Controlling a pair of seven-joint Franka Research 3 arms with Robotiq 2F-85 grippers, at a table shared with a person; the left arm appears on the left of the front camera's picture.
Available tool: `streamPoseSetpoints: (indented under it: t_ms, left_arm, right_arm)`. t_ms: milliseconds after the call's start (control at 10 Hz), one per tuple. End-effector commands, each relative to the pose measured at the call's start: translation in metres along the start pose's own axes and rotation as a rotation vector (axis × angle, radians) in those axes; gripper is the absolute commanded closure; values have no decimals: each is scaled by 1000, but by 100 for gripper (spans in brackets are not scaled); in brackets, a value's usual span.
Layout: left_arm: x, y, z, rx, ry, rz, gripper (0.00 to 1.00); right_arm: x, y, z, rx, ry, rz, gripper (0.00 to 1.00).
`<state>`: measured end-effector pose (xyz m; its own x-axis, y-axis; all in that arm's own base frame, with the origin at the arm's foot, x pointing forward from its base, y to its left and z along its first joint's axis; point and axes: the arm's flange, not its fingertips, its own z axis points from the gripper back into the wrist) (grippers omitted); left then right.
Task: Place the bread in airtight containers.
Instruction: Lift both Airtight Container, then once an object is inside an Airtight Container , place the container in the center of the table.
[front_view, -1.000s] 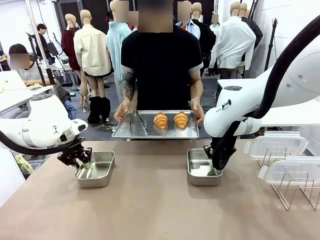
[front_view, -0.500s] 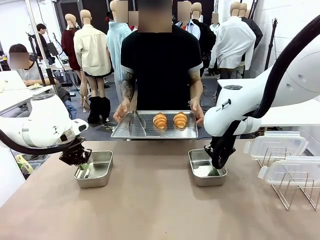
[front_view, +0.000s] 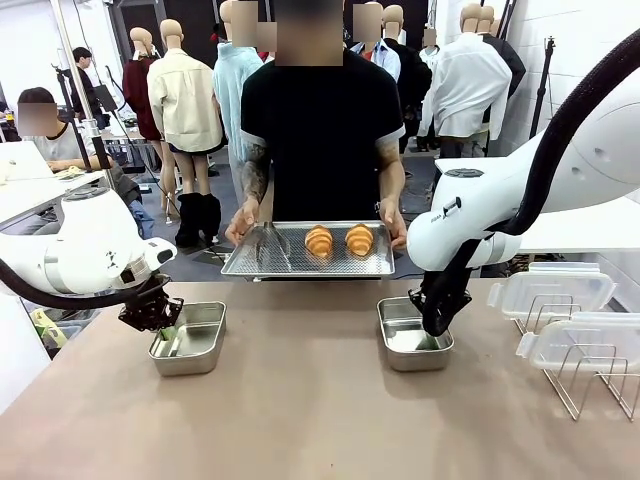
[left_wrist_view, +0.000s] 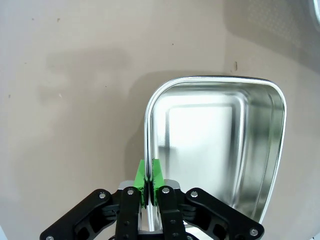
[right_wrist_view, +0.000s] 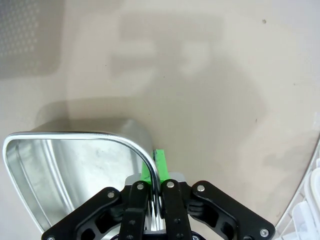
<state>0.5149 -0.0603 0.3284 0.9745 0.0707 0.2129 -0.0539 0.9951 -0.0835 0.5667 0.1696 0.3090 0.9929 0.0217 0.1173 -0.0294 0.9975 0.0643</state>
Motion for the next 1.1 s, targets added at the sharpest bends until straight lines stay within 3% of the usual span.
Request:
streamPoseSetpoints:
  t_ms: [0, 800, 1000]
  left_arm:
    - [0, 0, 0, 3, -3, -4, 100]
    - [-2, -11, 10, 19, -30, -25, 100]
    - [-13, -31, 49, 43, -99, -80, 100]
  right_arm:
    - [-2, -1, -1, 9, -12, 10, 100]
    - [0, 0, 0, 0, 0, 2, 100]
    - [-21, 5, 44, -6, -60, -10, 100]
